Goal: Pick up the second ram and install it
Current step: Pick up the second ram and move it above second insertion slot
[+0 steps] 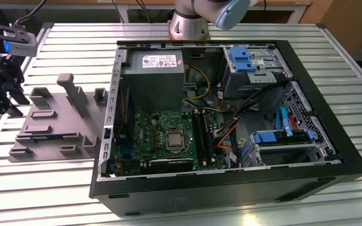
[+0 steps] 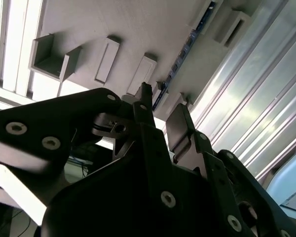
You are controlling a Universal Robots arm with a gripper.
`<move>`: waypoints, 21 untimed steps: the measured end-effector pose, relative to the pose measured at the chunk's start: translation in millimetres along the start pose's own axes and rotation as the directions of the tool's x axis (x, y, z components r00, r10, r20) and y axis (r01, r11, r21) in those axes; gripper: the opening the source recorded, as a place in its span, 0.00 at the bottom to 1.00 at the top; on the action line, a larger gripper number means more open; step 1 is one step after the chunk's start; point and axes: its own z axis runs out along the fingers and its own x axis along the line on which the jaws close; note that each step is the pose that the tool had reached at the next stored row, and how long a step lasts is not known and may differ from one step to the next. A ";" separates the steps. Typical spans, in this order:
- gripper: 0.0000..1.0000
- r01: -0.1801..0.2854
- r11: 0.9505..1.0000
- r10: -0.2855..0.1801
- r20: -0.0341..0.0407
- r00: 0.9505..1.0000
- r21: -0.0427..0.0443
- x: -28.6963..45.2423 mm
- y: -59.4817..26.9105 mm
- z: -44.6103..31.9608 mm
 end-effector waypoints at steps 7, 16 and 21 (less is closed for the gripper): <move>0.37 0.000 1.000 0.000 -0.007 1.000 0.001 0.4 -0.9 9.1; 0.31 0.000 1.000 0.000 -0.020 1.000 0.002 1.4 -2.3 20.2; 0.31 0.000 1.000 0.000 -0.024 1.000 0.002 3.8 -2.5 26.5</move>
